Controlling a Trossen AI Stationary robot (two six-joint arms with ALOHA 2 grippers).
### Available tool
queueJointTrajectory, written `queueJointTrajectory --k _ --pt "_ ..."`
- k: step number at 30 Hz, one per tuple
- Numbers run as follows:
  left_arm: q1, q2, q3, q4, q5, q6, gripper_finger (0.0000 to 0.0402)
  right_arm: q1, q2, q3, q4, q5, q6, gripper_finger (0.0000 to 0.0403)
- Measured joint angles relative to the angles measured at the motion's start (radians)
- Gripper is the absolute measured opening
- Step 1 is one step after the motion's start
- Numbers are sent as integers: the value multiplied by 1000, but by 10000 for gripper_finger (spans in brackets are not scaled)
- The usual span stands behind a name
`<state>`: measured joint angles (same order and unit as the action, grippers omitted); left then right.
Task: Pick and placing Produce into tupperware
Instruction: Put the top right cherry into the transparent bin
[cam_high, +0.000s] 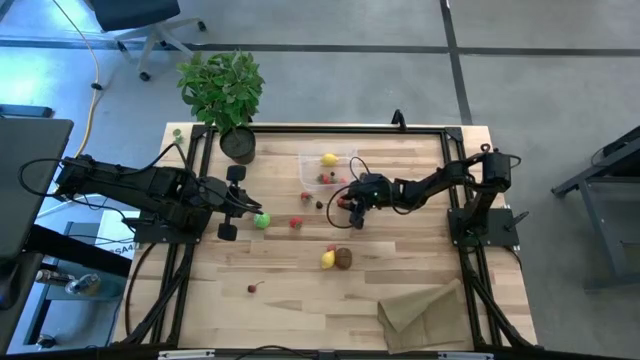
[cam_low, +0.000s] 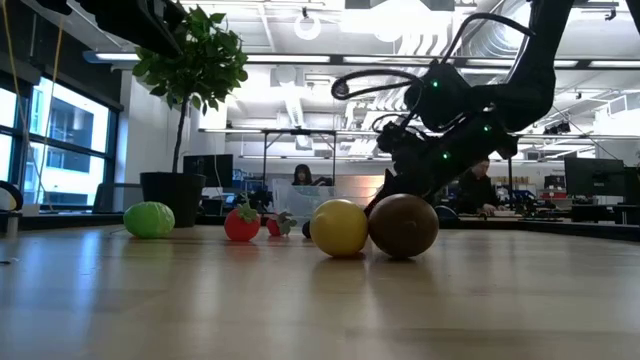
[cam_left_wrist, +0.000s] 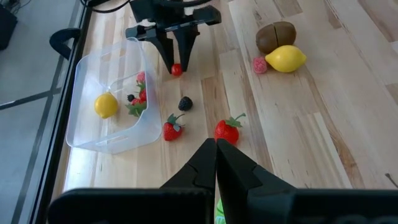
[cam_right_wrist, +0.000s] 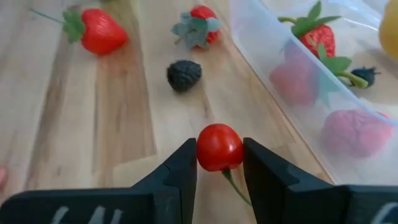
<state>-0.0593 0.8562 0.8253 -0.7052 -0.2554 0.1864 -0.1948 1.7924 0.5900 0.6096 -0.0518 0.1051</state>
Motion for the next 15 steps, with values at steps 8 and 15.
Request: queueJointTrajectory --k 8,15 --pt "0 0 0 0 0 0 3 32 -85 0 49 -28 0 98" --pt "0 0 0 0 0 0 3 47 -219 50 52 8 26 98"
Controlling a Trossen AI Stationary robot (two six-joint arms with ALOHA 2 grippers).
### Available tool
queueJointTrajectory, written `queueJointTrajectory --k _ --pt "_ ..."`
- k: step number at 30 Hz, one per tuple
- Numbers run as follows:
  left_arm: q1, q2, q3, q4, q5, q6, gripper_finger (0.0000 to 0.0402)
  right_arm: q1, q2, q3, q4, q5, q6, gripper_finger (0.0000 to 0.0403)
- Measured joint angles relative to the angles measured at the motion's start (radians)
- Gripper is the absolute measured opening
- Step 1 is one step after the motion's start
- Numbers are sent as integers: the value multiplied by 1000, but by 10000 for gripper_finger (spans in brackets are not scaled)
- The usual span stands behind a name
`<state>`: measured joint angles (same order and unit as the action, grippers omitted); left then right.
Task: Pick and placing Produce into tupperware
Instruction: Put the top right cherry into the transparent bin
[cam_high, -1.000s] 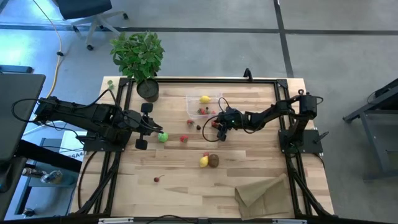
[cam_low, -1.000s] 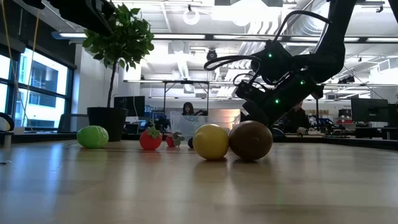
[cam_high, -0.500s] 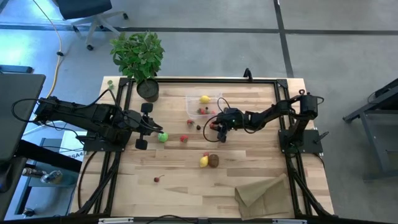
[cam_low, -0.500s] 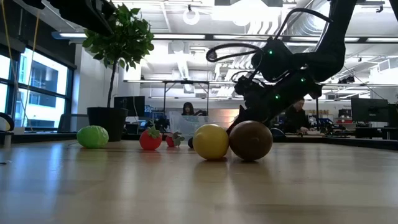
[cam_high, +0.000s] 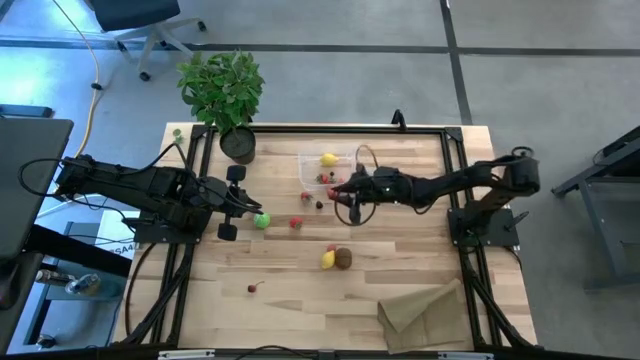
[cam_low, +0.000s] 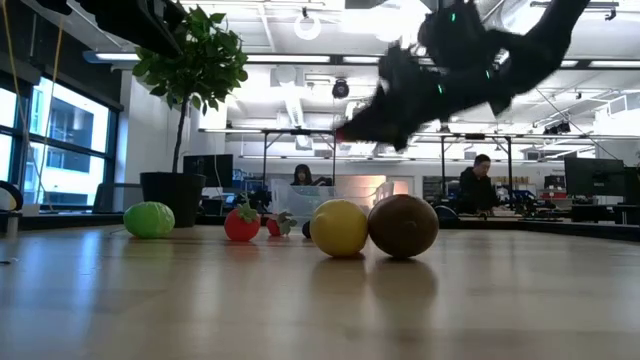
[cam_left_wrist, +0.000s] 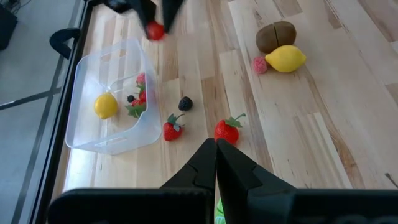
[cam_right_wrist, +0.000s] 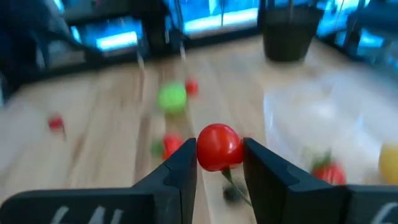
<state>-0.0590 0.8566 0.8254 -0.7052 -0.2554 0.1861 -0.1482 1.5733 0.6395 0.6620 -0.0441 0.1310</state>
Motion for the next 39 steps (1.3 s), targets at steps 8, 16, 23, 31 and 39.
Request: queueJointTrajectory --k 8,16,23,31,39 --pt "0 0 0 0 0 0 3 -54 -81 275 -358 95 -89 98" --pt "0 0 0 0 0 0 3 -165 75 681 -959 88 -165 98" --pt "0 0 0 0 0 0 3 -239 320 879 -1221 9 -115 98" --pt "0 0 0 0 0 0 3 -243 506 1000 -1359 7 -102 98" --pt "0 0 0 0 0 0 3 -244 542 1002 -1364 9 -60 98"
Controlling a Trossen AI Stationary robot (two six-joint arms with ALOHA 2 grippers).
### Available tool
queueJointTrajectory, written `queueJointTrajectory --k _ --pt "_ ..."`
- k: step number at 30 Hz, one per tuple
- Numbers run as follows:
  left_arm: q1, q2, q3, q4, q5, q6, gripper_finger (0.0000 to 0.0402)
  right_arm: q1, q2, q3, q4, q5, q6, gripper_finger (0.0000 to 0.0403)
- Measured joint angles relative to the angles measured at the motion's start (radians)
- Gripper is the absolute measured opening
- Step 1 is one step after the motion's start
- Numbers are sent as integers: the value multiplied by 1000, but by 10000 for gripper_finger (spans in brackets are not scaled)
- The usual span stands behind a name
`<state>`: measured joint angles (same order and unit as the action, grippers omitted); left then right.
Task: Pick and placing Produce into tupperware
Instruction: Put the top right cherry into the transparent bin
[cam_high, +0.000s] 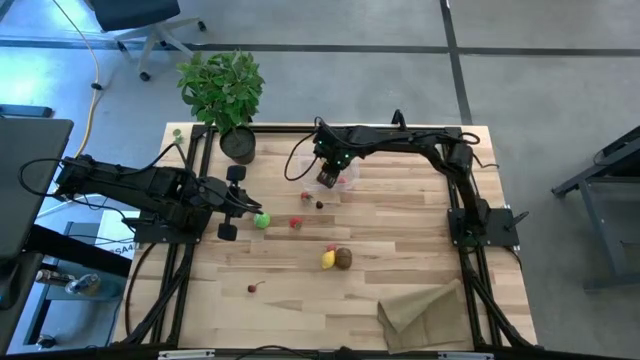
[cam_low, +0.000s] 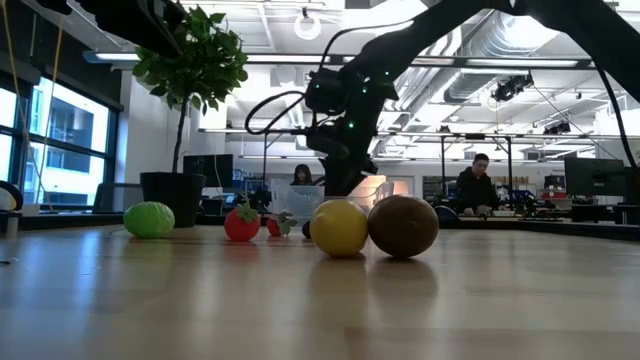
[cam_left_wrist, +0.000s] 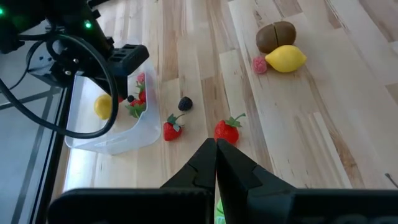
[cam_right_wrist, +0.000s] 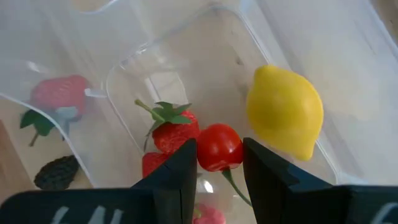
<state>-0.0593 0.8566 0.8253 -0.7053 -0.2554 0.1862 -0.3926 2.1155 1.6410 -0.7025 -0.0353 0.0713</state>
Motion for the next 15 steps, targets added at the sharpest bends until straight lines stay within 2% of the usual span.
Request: queueJointTrajectory --k 10,15 --pt "0 0 0 0 0 0 3 -12 0 -16 -3 0 10 99" --pt "0 0 0 0 0 0 3 -23 0 -72 45 -41 47 99"
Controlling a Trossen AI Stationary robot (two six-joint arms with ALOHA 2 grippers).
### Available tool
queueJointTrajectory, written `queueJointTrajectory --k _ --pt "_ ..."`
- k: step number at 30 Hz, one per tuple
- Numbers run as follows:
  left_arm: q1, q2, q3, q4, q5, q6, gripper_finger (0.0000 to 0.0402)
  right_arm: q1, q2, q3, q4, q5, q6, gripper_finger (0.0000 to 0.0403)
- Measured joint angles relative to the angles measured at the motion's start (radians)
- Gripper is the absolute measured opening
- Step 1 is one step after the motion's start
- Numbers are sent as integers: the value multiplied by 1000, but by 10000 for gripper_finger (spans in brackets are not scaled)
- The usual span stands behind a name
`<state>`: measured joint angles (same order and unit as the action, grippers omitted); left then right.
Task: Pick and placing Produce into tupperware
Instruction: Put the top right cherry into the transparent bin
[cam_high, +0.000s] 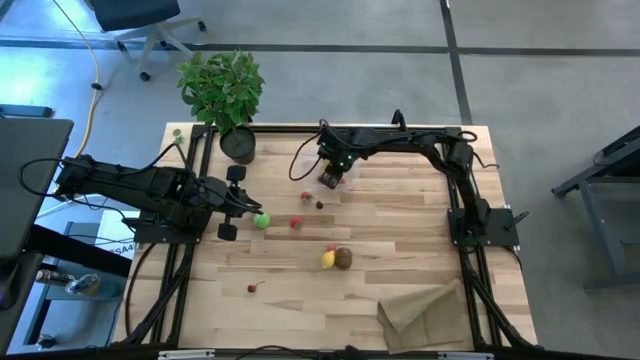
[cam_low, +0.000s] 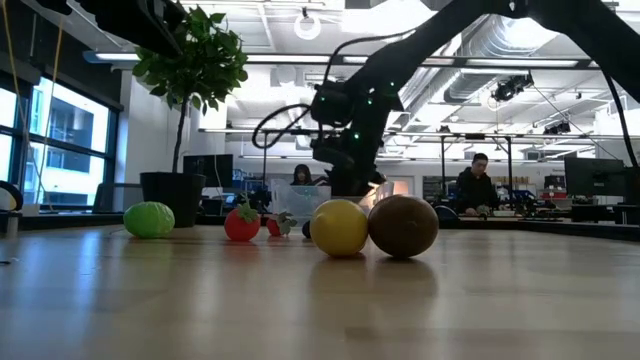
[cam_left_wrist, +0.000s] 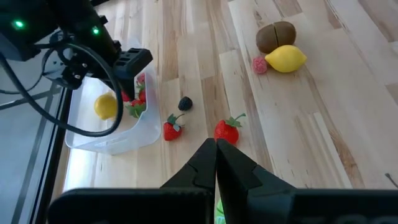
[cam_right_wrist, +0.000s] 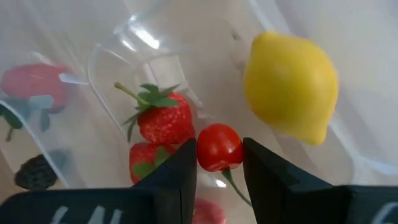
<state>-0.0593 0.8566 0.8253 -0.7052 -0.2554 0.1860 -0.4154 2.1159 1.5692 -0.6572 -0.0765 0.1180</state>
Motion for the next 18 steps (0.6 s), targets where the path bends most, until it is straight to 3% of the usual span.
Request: queueJointTrajectory --k 12,18 --pt "0 0 0 0 0 0 3 -3 0 -3 29 -7 5 101" --pt "0 0 0 0 0 0 3 -4 0 -3 33 -7 -5 138"
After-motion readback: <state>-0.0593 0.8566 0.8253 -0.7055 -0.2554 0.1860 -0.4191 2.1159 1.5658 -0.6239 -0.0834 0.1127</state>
